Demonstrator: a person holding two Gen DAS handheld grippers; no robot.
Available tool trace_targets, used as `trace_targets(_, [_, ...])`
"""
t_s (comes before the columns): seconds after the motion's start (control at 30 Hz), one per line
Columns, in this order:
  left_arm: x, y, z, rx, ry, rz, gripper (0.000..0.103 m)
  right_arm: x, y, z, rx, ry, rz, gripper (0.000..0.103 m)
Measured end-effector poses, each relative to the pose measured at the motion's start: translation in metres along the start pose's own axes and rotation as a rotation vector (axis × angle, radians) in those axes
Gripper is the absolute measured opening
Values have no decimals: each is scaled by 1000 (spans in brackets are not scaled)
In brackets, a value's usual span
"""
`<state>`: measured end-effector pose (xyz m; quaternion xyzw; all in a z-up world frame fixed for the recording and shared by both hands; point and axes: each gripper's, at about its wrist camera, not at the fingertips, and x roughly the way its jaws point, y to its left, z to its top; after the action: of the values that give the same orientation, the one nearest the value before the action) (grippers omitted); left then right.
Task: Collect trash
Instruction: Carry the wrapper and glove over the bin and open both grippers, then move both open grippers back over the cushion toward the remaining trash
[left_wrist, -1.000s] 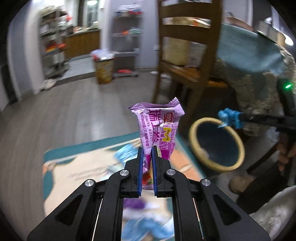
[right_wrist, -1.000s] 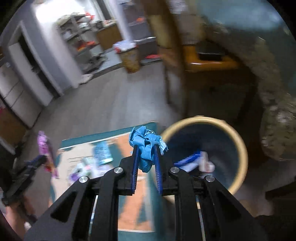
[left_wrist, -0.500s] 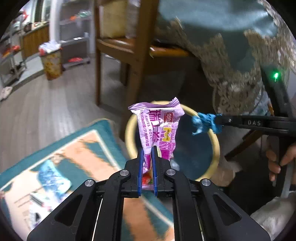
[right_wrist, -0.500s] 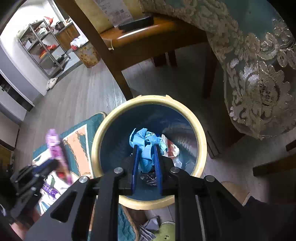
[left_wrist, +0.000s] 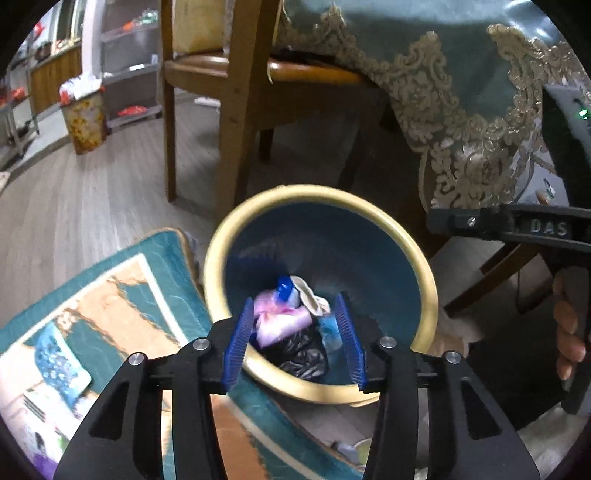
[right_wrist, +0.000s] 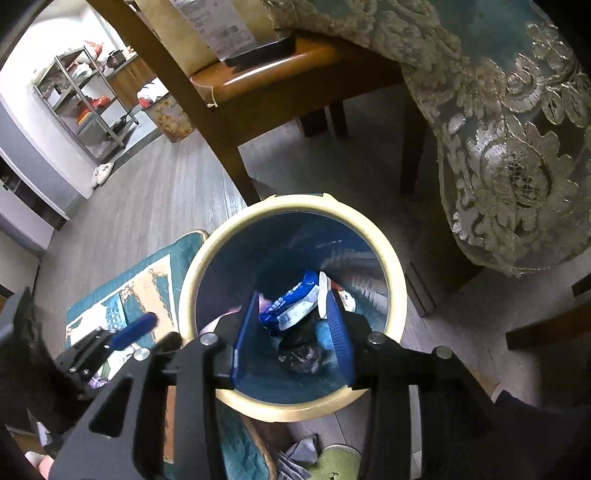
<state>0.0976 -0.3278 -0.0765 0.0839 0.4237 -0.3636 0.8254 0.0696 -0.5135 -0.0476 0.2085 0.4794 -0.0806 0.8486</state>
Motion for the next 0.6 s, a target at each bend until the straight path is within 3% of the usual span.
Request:
trace_targets(0.17, [-30, 17, -1, -31, -41, 27, 54, -4, 15, 2, -16, -12, 16, 39])
trace_targets(0.23, [-44, 25, -2, -42, -56, 44, 56, -5, 24, 2, -30, -20, 20, 47])
trace_targets(0.37, [-77, 43, -7, -75, -92, 80, 63, -9, 45, 0, -61, -31, 31, 52])
trace_targets(0.43, [-95, 53, -12, -91, -111, 103, 67, -11, 57, -1, -71, -40, 37, 66])
trace_targets(0.53, [-122, 69, -17, -114, -138, 153, 79, -16, 78, -2, -74, -54, 55, 78])
trace_targets(0.6, [-142, 81, -22, -140, -157, 173, 80, -20, 92, -3, -87, -67, 75, 83])
